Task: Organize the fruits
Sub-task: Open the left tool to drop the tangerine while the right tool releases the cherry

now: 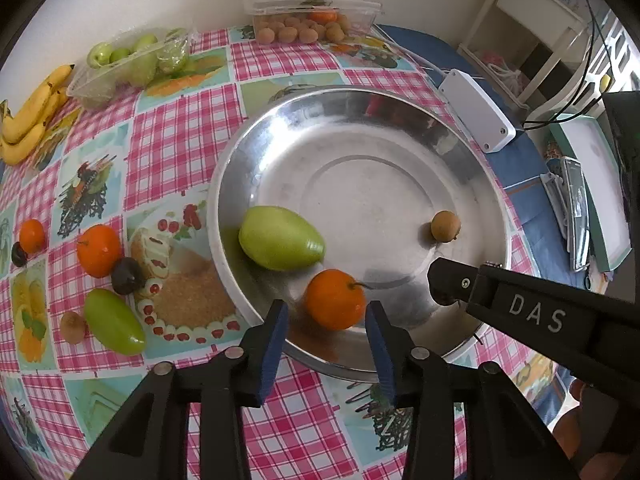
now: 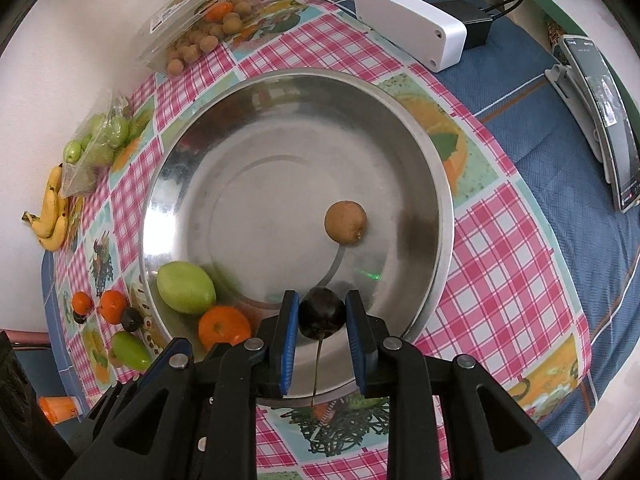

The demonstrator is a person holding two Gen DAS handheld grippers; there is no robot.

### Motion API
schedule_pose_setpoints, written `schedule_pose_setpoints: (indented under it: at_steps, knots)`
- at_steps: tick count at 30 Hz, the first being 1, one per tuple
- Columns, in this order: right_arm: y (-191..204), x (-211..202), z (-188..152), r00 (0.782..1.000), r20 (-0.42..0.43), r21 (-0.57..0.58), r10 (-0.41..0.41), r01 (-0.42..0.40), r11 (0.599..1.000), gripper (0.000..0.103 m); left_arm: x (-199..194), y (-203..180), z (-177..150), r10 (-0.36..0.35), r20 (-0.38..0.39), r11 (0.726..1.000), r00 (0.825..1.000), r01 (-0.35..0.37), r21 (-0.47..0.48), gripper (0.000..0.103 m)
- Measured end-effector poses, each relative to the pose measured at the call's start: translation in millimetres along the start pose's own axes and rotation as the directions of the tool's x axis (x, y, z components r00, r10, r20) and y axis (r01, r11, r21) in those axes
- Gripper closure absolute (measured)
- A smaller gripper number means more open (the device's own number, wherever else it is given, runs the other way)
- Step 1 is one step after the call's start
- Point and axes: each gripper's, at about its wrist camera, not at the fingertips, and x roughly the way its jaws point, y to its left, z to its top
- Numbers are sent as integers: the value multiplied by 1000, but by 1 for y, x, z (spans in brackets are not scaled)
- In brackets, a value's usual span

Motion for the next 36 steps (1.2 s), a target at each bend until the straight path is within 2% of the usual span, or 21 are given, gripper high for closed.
schedule_pose_setpoints:
  at_steps: [7, 11, 21, 27, 30, 36]
  knots:
    - [0, -10, 3, 999, 32, 7, 17, -17, 1000, 78, -6, 2, 0, 5, 5, 1000, 1000, -5, -6, 55]
    - [0, -20, 5, 997, 70, 13, 34, -35, 999, 68, -12, 4, 2, -1, 17, 1000, 1000, 1, -16, 53]
    - [1, -40, 8, 989, 135, 8, 59, -61, 998, 68, -35, 23, 8, -12, 68, 998, 998, 17, -61, 50]
    - [4, -35, 7, 992, 119, -7, 50, -49, 999, 69, -39, 51, 13, 5, 84, 989, 996, 7, -146, 50]
    - [10, -32, 6, 993, 113, -28, 41, -38, 999, 69, -41, 76, 14, 35, 92, 976, 995, -14, -219, 50]
    - [23, -30, 2, 994, 104, -77, 31, -23, 997, 69, -41, 119, 10, 41, 88, 940, 995, -8, -342, 50]
